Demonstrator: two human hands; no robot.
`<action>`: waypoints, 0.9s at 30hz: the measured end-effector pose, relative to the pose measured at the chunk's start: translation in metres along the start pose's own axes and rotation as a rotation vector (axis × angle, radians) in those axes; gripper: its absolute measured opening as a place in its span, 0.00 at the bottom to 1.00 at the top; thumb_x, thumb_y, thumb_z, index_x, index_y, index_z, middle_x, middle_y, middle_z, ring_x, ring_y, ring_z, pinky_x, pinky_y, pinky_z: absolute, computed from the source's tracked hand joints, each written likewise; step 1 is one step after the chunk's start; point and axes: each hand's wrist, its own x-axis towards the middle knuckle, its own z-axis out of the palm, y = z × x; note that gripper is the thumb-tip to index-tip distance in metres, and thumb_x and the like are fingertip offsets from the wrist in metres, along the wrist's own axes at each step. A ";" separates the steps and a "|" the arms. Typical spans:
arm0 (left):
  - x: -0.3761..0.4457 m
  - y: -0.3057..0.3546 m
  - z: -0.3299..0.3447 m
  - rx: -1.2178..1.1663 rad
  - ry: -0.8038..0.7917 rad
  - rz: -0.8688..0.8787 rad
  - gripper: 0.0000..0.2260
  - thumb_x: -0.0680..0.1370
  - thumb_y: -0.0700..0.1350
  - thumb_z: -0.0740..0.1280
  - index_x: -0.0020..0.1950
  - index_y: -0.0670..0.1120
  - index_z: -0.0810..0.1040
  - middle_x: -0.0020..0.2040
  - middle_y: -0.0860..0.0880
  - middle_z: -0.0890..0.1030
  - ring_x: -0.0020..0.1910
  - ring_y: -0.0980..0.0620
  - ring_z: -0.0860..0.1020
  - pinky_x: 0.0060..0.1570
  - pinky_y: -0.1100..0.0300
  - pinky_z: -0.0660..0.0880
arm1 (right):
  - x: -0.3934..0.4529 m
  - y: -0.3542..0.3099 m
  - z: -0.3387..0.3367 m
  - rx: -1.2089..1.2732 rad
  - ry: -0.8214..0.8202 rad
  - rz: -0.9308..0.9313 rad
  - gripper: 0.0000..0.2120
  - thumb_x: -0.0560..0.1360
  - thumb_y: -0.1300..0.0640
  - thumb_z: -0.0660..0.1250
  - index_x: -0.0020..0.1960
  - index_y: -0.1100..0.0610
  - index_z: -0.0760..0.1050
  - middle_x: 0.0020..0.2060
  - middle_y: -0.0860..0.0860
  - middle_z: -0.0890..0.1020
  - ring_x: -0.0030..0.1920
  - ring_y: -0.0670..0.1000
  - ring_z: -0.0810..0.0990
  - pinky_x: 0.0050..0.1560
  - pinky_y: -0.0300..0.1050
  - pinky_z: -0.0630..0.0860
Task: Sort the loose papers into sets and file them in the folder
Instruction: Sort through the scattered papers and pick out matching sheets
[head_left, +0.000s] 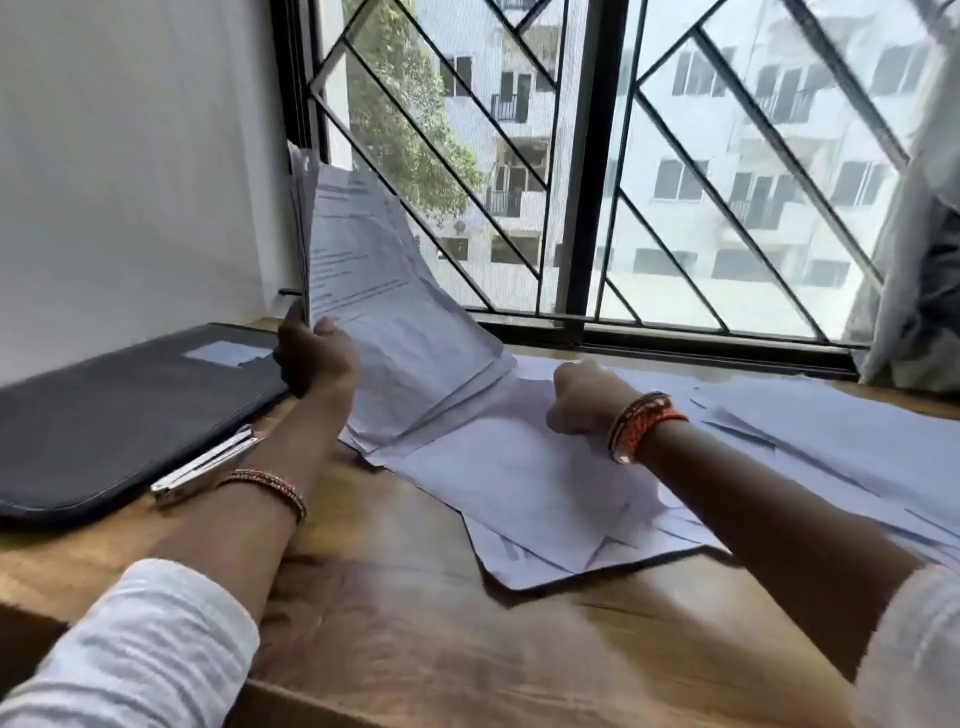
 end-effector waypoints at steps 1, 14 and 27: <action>0.000 0.000 -0.001 0.020 0.018 0.016 0.16 0.78 0.40 0.59 0.64 0.45 0.76 0.61 0.39 0.78 0.62 0.37 0.72 0.58 0.50 0.69 | -0.004 0.008 -0.014 0.169 -0.070 -0.011 0.14 0.65 0.62 0.66 0.50 0.63 0.75 0.46 0.61 0.77 0.49 0.62 0.79 0.37 0.40 0.71; -0.036 0.027 0.008 -0.163 -0.203 0.241 0.18 0.76 0.43 0.68 0.58 0.31 0.77 0.51 0.29 0.79 0.54 0.31 0.77 0.51 0.48 0.70 | -0.010 0.069 -0.086 1.493 0.152 -0.376 0.13 0.71 0.75 0.63 0.49 0.63 0.80 0.41 0.59 0.84 0.37 0.54 0.83 0.35 0.44 0.80; -0.035 0.003 0.031 -0.244 -0.461 -0.137 0.12 0.78 0.37 0.64 0.61 0.39 0.77 0.49 0.42 0.79 0.49 0.40 0.78 0.45 0.54 0.73 | -0.020 0.084 -0.110 1.923 0.164 -0.743 0.18 0.51 0.67 0.76 0.40 0.57 0.83 0.40 0.54 0.85 0.42 0.53 0.83 0.44 0.44 0.81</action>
